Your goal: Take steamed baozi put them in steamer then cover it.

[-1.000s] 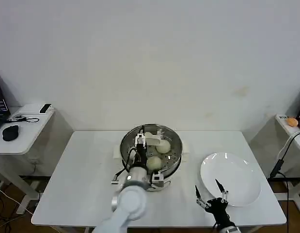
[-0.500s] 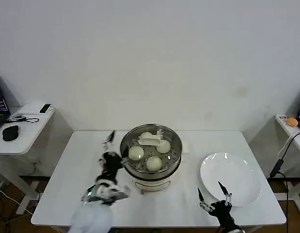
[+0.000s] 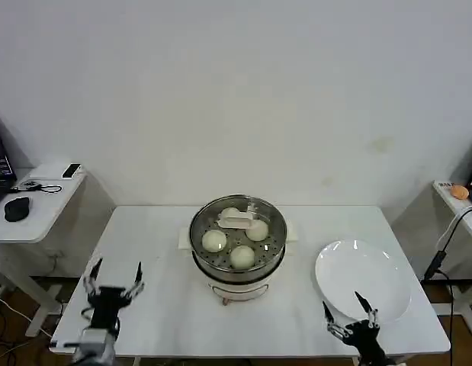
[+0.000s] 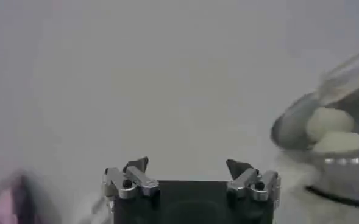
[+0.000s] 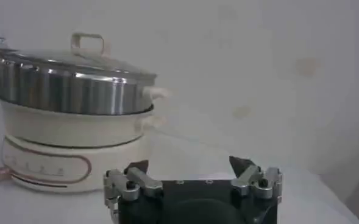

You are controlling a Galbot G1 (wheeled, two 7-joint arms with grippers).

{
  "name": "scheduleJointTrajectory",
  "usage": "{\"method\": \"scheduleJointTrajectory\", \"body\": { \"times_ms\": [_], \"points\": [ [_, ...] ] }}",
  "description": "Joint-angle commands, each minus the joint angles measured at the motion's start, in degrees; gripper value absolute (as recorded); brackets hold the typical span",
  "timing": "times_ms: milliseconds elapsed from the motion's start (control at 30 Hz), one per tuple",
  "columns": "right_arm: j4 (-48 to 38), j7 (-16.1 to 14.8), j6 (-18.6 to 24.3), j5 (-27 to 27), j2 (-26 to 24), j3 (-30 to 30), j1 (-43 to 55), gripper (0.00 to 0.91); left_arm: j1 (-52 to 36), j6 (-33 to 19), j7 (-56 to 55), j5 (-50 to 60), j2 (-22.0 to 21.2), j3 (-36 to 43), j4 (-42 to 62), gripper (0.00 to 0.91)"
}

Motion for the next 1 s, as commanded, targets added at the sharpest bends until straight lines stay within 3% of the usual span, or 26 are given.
{"method": "scheduleJointTrajectory", "body": {
  "times_ms": [33, 200, 667, 1000],
  "points": [
    [0.8, -0.2, -7.3, 12.4, -6.6, -0.1, -1.5, 0.907, 16.3, -10.7, -2.0, -15.3, -2.1, -6.3, 2.7, 0.907],
    [1.3, -0.4, -6.9, 12.2, -6.6, -1.9, -1.4, 0.907, 16.9, -12.7, -1.1, -13.7, -2.8, -6.0, 2.7, 0.907],
    [4.3, 2.2, -10.5, 9.9, -6.7, -5.6, -2.0, 0.907, 15.8, -11.7, -1.7, -12.3, -3.6, -6.1, 2.0, 0.907],
    [4.2, 3.5, -10.1, 9.7, -7.1, -6.2, -1.6, 0.907, 15.9, -11.4, -1.0, -10.6, -3.8, -5.3, 1.2, 0.907]
  ]
}}
